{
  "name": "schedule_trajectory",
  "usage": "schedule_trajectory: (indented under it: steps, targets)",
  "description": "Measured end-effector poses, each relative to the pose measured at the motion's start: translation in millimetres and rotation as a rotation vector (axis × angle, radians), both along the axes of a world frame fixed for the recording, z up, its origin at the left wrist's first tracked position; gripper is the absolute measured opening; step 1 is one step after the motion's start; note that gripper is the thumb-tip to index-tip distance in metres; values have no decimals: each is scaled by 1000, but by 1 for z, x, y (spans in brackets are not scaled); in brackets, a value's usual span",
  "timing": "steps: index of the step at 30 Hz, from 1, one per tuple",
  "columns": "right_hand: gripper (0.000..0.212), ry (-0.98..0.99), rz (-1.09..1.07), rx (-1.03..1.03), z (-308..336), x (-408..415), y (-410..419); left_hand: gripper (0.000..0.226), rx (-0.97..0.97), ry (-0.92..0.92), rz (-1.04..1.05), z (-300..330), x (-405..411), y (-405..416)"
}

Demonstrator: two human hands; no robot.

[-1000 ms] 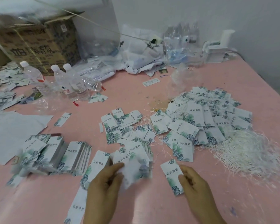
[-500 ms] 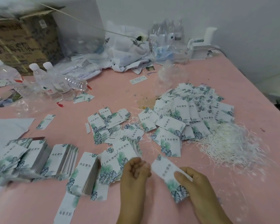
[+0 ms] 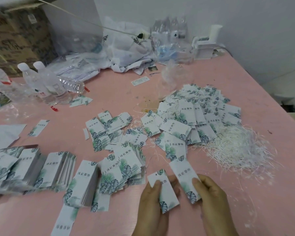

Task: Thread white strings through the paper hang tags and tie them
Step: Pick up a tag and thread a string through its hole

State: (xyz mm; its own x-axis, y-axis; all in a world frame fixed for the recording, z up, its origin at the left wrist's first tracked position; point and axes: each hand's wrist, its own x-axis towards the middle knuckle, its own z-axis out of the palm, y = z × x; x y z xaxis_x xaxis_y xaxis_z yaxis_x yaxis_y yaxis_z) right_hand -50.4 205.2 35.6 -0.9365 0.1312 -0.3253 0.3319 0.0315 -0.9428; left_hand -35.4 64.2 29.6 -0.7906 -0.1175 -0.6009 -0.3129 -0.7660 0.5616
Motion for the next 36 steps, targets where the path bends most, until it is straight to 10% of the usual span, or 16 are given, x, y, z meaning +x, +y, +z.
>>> schedule_trajectory:
  steps: [12, 19, 28, 36]
  targets:
    - [27, 85, 390, 374, -9, 12, -17, 48, 55, 49, -41, -18, 1, -4]
    - [18, 251, 156, 586, 2, -35, 48, 22, 123, -6, 7, -17, 7, -9]
    - [24, 329, 963, 988, 23, -95, 48, 47, -32, 58, -54, -6, 7, -5]
    - [13, 347, 1234, 1038, 26, -114, 43, 44, 11, 14, -24, -7, 6, -5]
